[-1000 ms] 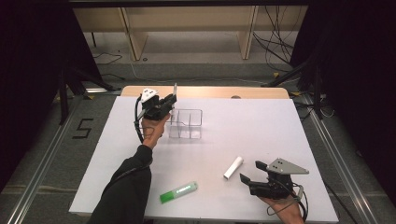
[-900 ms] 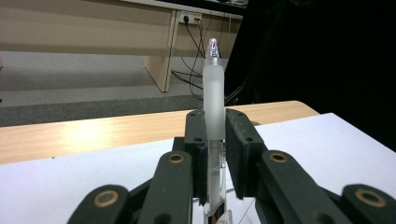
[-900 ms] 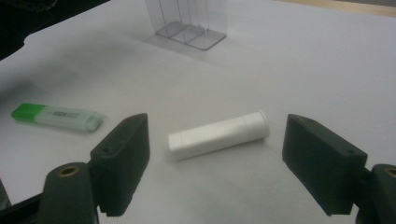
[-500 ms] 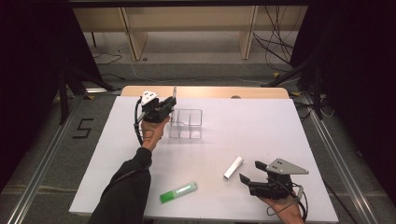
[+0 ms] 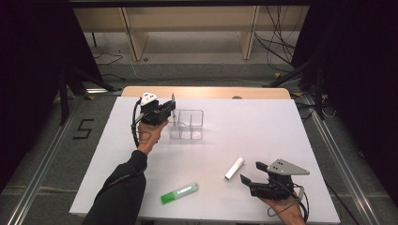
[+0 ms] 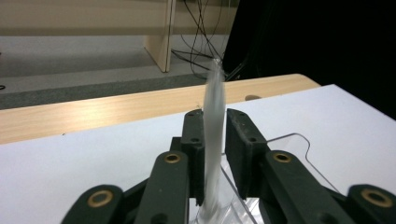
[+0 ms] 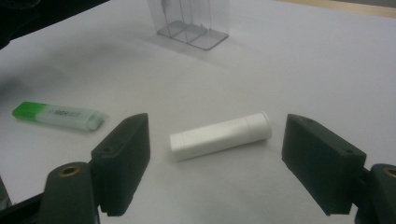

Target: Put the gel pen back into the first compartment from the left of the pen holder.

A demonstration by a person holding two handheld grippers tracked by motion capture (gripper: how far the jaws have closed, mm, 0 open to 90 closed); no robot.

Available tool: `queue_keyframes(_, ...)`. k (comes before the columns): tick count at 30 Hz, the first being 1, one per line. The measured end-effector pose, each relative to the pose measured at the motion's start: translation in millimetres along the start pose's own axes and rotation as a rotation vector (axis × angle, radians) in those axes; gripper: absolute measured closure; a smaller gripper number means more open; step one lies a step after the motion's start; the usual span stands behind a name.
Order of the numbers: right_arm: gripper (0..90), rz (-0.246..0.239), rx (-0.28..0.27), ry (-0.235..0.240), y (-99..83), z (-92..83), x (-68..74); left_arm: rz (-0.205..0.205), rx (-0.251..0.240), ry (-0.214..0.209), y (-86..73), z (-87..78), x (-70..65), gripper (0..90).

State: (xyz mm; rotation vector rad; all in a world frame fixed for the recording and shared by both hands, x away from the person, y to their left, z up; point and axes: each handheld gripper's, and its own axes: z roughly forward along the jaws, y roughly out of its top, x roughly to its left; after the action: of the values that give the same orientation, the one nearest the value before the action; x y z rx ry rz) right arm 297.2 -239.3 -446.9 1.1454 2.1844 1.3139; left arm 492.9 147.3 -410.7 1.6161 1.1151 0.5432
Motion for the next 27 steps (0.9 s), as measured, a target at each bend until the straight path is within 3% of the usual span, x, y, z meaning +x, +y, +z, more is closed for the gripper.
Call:
queue_keyframes(5,24.5,0.000,-0.001,-0.001,0.1,0.0,0.1,-0.012,0.005,-0.023,2.4,-8.7,-1.5,63.6)
queue_keyframes(12,24.5,0.000,0.000,-0.001,0.1,0.4,-0.2,-0.018,0.072,-0.084,6.4,-21.0,-12.6,45.6)
queue_keyframes(19,24.4,0.000,-0.005,-0.001,0.3,-0.3,-0.6,-0.028,0.089,-0.125,6.0,-32.0,-19.2,37.0)
queue_keyframes(23,24.4,0.000,-0.005,-0.001,0.3,-0.5,-0.7,-0.067,0.101,-0.172,5.6,-39.1,-21.8,32.4)
queue_keyframes(27,24.4,-0.001,-0.004,-0.001,0.2,-0.1,-0.9,-0.040,0.093,-0.154,2.2,-45.9,-24.0,30.9)
